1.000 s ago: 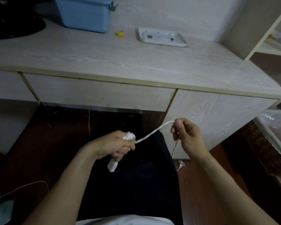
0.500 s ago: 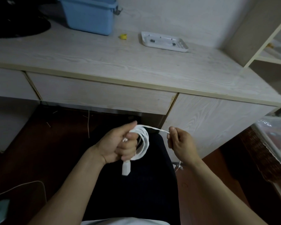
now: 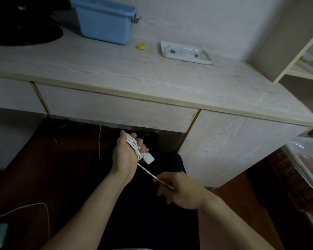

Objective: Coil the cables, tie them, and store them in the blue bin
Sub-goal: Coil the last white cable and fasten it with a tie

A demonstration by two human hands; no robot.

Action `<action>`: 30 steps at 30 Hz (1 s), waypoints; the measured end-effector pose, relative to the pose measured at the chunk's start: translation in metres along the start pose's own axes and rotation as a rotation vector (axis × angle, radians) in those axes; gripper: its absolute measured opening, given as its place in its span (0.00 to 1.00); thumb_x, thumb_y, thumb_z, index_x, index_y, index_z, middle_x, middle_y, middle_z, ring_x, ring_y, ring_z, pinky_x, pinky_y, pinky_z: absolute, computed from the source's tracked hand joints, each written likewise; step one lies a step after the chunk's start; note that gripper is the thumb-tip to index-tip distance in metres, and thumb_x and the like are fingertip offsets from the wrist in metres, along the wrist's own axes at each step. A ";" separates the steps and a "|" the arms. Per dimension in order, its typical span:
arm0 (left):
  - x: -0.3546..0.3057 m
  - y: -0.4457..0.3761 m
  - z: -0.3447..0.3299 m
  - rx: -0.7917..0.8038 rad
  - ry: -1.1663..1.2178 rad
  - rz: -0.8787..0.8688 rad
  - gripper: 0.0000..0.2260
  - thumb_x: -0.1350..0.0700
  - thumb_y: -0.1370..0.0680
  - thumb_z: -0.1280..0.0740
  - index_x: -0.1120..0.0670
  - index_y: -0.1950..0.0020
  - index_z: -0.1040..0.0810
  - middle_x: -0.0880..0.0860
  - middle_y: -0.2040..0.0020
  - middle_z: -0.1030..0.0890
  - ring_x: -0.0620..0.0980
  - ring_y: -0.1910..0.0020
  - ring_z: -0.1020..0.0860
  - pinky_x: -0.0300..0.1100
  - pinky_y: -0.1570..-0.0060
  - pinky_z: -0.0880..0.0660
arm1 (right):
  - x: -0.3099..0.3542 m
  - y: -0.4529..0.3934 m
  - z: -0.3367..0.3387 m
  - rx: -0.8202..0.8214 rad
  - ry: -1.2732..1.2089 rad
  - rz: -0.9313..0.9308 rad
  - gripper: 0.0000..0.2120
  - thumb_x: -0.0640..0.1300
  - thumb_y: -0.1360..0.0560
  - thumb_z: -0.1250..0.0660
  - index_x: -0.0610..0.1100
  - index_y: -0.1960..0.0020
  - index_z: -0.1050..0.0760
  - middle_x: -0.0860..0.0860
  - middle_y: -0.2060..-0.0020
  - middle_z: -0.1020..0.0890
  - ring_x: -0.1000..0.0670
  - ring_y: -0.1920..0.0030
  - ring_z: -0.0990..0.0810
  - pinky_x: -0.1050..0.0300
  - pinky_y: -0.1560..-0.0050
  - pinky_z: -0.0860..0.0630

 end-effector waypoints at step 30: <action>-0.019 0.019 -0.019 0.313 0.069 0.333 0.25 0.40 0.19 0.47 0.50 0.72 0.32 0.46 0.83 0.42 0.44 0.84 0.47 0.36 0.82 0.41 | -0.007 0.008 0.042 -0.594 -0.197 0.000 0.13 0.50 0.19 0.38 0.45 0.53 0.17 0.61 0.76 0.25 0.59 0.75 0.29 0.69 0.71 0.36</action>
Point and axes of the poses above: each hand's wrist, its own y-axis away from the middle knuckle, its own z-axis out of the back of the hand, x = y × z, the point moved 5 cm from there along -y, towards the middle knuckle
